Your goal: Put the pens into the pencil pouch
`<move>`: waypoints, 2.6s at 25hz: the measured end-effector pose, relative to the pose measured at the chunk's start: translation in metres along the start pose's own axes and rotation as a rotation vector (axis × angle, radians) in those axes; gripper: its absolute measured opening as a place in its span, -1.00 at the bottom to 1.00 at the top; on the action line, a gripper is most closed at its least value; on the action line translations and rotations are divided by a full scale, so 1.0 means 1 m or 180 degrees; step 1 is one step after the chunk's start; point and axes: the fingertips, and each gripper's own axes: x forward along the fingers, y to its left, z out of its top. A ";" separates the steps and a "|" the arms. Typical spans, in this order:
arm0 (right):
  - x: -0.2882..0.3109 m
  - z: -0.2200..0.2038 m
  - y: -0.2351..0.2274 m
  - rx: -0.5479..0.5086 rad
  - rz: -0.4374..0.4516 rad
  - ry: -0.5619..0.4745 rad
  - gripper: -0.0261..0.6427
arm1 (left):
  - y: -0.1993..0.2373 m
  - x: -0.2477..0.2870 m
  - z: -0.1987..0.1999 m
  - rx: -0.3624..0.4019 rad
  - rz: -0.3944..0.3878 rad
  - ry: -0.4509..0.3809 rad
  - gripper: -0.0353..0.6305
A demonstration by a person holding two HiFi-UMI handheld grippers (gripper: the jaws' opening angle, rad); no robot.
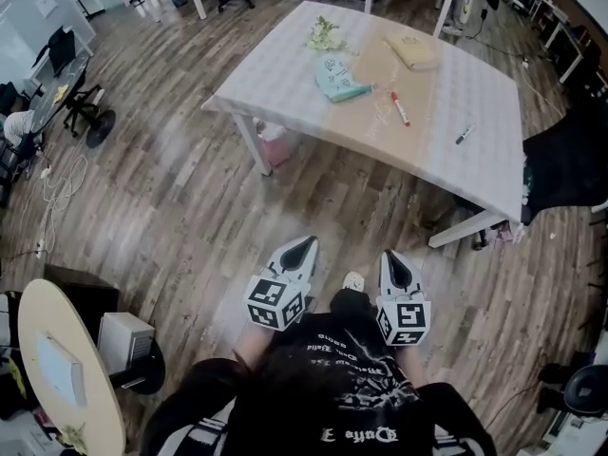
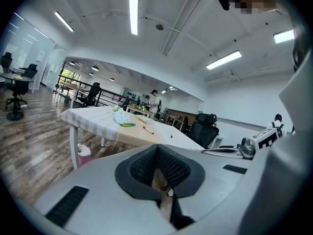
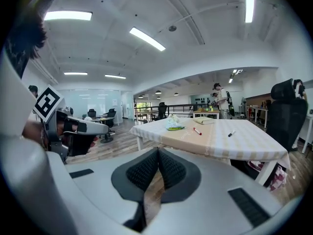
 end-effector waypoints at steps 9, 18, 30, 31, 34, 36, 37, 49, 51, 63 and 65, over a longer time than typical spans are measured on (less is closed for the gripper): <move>0.056 0.023 -0.090 -0.0022 0.0240 0.0013 -0.90 | -0.020 0.101 0.024 0.0016 0.0123 -0.0020 -0.83; 0.087 0.031 -0.172 -0.0007 0.0340 0.0047 -0.90 | -0.044 0.180 0.032 -0.0003 0.0244 -0.0048 -0.83; 0.116 0.018 -0.187 0.0102 0.0375 0.0175 -0.90 | -0.025 0.220 0.017 -0.0001 0.0341 0.0143 -0.83; 0.122 0.018 -0.189 0.0120 0.0351 0.0176 -0.90 | -0.020 0.225 0.017 0.0008 0.0335 0.0158 -0.83; 0.141 0.024 -0.201 0.0160 0.0271 0.0167 -0.90 | -0.002 0.248 0.025 0.0069 0.0314 0.0174 -0.83; 0.157 0.031 -0.209 0.0207 0.0235 0.0155 -0.90 | 0.012 0.266 0.034 0.0127 0.0310 0.0190 -0.83; 0.167 0.034 -0.213 0.0244 0.0216 0.0145 -0.90 | 0.021 0.276 0.040 0.0163 0.0303 0.0202 -0.83; 0.292 0.085 -0.252 0.0457 -0.0232 0.0072 -0.90 | 0.109 0.390 0.112 0.0506 -0.0050 0.0308 -0.83; 0.311 0.093 -0.253 0.0484 -0.0297 0.0069 -0.90 | 0.124 0.403 0.121 0.0554 -0.0105 0.0342 -0.83; 0.391 0.109 -0.235 0.0503 -0.0385 0.0138 -0.89 | 0.198 0.448 0.144 0.0613 -0.0281 0.0474 -0.83; 0.394 0.108 -0.234 0.0503 -0.0386 0.0177 -0.90 | 0.201 0.451 0.143 0.0598 -0.0289 0.0501 -0.83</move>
